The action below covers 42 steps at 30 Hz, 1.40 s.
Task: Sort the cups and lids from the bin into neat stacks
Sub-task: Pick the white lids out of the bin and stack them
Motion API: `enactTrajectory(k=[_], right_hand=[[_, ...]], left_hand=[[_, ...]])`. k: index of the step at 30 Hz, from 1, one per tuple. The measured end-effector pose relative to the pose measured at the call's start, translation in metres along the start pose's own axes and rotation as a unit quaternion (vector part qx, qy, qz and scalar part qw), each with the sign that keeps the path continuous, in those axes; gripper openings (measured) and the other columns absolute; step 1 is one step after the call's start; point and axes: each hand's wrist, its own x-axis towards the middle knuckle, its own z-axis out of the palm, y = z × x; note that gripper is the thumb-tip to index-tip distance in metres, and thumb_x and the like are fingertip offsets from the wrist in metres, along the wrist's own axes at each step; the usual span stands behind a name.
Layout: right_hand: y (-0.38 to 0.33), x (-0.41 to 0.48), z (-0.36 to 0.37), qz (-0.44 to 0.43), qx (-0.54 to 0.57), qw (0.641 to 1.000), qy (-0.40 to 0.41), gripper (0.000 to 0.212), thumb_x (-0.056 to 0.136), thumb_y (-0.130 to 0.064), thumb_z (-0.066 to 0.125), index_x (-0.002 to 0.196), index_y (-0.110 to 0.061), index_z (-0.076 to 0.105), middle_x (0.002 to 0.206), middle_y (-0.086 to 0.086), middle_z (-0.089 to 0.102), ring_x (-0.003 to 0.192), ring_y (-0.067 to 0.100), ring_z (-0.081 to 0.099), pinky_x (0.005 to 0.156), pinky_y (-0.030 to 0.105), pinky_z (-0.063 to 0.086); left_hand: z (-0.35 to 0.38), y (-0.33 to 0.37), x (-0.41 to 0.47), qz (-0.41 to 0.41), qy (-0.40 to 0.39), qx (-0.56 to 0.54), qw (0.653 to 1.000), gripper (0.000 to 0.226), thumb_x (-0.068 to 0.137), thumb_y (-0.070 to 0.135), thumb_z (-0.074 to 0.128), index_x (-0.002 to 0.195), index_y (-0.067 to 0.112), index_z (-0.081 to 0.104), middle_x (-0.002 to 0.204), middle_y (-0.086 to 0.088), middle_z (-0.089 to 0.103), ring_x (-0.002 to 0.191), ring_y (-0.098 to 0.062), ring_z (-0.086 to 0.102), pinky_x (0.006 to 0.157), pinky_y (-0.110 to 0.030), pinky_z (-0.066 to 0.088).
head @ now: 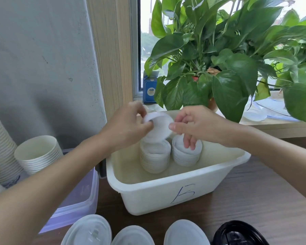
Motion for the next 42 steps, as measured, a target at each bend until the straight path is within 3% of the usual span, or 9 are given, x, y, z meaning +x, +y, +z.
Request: enactTrajectory(k=[4,7,11,16,21,26,30,38,42], right_hand=[[0.006,-0.006,0.004,0.109,-0.057,0.963,-0.238,0.042,0.09,-0.041,0.059,0.096,0.0,0.064,0.094,0.012,0.073,0.083,0.024,0.072,0.078,0.037,0.059],[0.007,-0.007,0.014,0.108,-0.167,0.93,-0.31,0.036,0.094,-0.041,0.056,0.105,-0.008,0.065,0.094,0.002,0.07,0.075,0.014,0.062,0.068,0.028,0.051],[-0.001,-0.01,0.019,0.084,-0.137,0.955,-0.251,0.029,0.095,-0.035,0.057,0.104,-0.009,0.066,0.1,0.007,0.071,0.077,0.019,0.066,0.072,0.035,0.052],[-0.028,-0.029,0.016,-0.021,-0.109,0.99,-0.091,0.019,0.095,-0.026,0.056,0.093,-0.01,0.065,0.087,0.006,0.073,0.069,0.01,0.068,0.064,0.027,0.054],[-0.06,-0.066,0.022,-0.112,-0.123,0.986,-0.004,0.019,0.093,-0.022,0.059,0.082,-0.009,0.067,0.068,-0.002,0.068,0.055,0.002,0.057,0.055,0.016,0.047],[-0.078,-0.116,0.045,-0.135,-0.077,0.986,-0.054,0.018,0.094,-0.023,0.057,0.084,-0.011,0.065,0.068,-0.002,0.068,0.05,0.002,0.055,0.049,0.018,0.045],[-0.055,-0.136,0.09,-0.125,-0.119,0.979,-0.106,0.018,0.091,-0.022,0.061,0.08,-0.008,0.067,0.071,-0.001,0.068,0.052,-0.003,0.054,0.052,0.013,0.044],[-0.014,-0.131,0.147,-0.066,-0.295,0.949,-0.087,0.037,0.086,-0.032,0.061,0.119,-0.017,0.055,0.104,-0.001,0.06,0.094,0.021,0.055,0.08,0.033,0.047],[-0.011,-0.123,0.161,-0.058,-0.334,0.939,-0.059,0.043,0.086,-0.031,0.059,0.126,-0.019,0.051,0.121,0.001,0.058,0.111,0.025,0.053,0.097,0.042,0.04]], left_hand=[[-0.005,-0.001,-0.005,-0.018,0.11,0.003,0.994,0.018,0.091,0.024,0.061,0.101,0.013,0.05,0.086,0.0,0.057,0.077,-0.016,0.054,0.064,-0.031,0.045],[-0.007,0.0,-0.011,0.003,0.127,-0.027,0.992,0.016,0.092,0.024,0.06,0.098,0.014,0.05,0.088,0.002,0.058,0.081,-0.018,0.057,0.066,-0.026,0.046],[-0.017,0.011,-0.029,0.026,0.15,-0.097,0.984,0.014,0.094,0.019,0.062,0.099,0.014,0.05,0.087,0.007,0.059,0.072,-0.006,0.06,0.051,-0.012,0.045],[-0.044,0.032,-0.071,0.018,0.194,-0.19,0.962,0.021,0.093,0.016,0.067,0.107,0.02,0.053,0.103,-0.004,0.067,0.089,-0.019,0.068,0.058,-0.037,0.061],[-0.064,0.043,-0.138,-0.078,0.245,-0.277,0.926,0.029,0.092,0.011,0.068,0.12,0.013,0.058,0.112,-0.009,0.068,0.098,-0.024,0.07,0.064,-0.04,0.063],[-0.058,0.029,-0.207,-0.141,0.219,-0.276,0.925,0.017,0.091,0.017,0.069,0.107,0.013,0.07,0.099,-0.012,0.074,0.089,-0.031,0.072,0.067,-0.036,0.06],[-0.032,0.005,-0.242,-0.195,0.176,-0.282,0.923,0.019,0.086,0.022,0.076,0.1,0.011,0.073,0.096,-0.01,0.077,0.097,-0.031,0.072,0.088,-0.05,0.058],[0.004,-0.027,-0.265,-0.246,0.162,-0.285,0.912,0.022,0.083,0.018,0.08,0.097,0.004,0.072,0.091,-0.013,0.075,0.084,-0.023,0.069,0.081,-0.042,0.057],[0.011,-0.03,-0.269,-0.246,0.148,-0.296,0.911,0.019,0.084,0.014,0.078,0.099,0.004,0.072,0.092,-0.012,0.075,0.08,-0.017,0.068,0.067,-0.027,0.057]])
